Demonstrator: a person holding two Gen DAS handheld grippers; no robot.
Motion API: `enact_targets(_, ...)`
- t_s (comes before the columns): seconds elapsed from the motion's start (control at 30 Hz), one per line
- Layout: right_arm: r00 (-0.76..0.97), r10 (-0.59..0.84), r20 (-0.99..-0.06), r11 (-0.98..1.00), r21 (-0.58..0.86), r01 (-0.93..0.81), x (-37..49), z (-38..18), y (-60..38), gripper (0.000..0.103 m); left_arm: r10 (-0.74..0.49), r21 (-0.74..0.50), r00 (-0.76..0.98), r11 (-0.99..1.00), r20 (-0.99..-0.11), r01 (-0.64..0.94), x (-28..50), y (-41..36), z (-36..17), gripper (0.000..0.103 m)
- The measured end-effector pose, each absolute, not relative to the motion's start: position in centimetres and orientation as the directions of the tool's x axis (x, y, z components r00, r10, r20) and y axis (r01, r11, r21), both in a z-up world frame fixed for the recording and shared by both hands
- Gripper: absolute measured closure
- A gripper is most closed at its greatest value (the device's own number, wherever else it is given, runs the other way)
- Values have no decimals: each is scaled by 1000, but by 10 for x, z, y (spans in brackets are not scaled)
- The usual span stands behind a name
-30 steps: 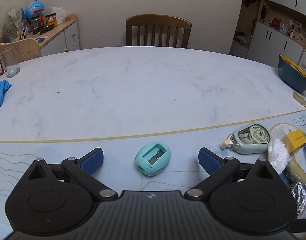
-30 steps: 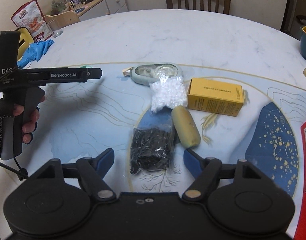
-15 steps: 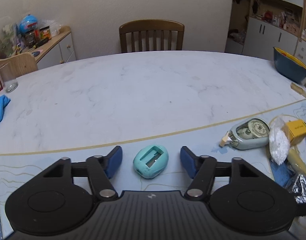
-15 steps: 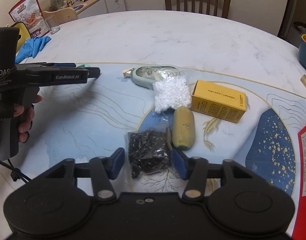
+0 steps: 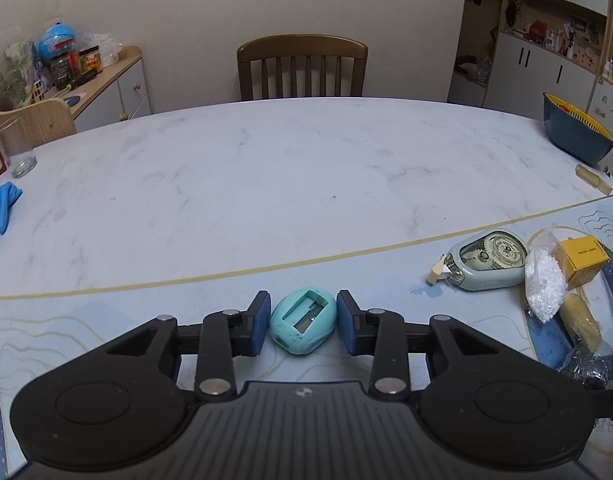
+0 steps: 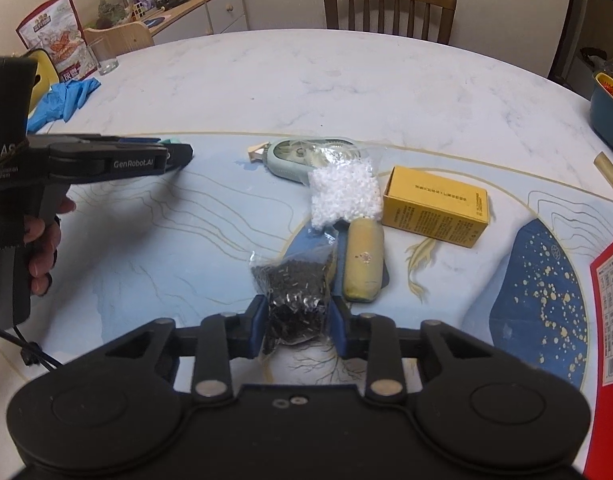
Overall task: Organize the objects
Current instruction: 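Grasp the teal sharpener with the left tool while the right tool grasps the black bag, then carry the sharpener and black bag into the red box and open both tools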
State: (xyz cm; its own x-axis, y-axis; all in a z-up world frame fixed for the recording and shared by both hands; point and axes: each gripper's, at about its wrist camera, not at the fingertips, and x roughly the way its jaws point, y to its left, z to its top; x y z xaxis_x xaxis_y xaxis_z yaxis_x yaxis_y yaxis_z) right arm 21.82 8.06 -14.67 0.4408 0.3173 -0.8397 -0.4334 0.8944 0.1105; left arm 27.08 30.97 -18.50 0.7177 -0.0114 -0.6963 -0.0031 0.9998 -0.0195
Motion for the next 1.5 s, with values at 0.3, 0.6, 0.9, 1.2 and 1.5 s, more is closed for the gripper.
enact_targets(0.3, 450, 337, -827, 886, 117, -448, 201, -137, 76, 76, -31, -59, 707, 998, -707, -15, 247, 302, -173, 68)
enact_targets(0.6, 479, 371, -795, 887, 152, -435, 185, -109, 57, 76, -88, -100, 722, 995, -686, 26, 215, 272, -133, 68)
enact_targets(0.9, 524, 401, -752, 892, 190, -410, 169, -64, 17, 76, -176, -131, 727, 984, -663, 118, 193, 224, -86, 68)
enact_targets(1.2, 563, 405, -721, 899, 201, -390, 162, -30, -37, 76, -265, -143, 712, 963, -651, 228, 189, 161, -51, 68)
enact_targets(1.5, 594, 402, -697, 904, 199, -378, 162, -19, -108, 76, -287, -122, 709, 953, -644, 276, 195, 90, -37, 68)
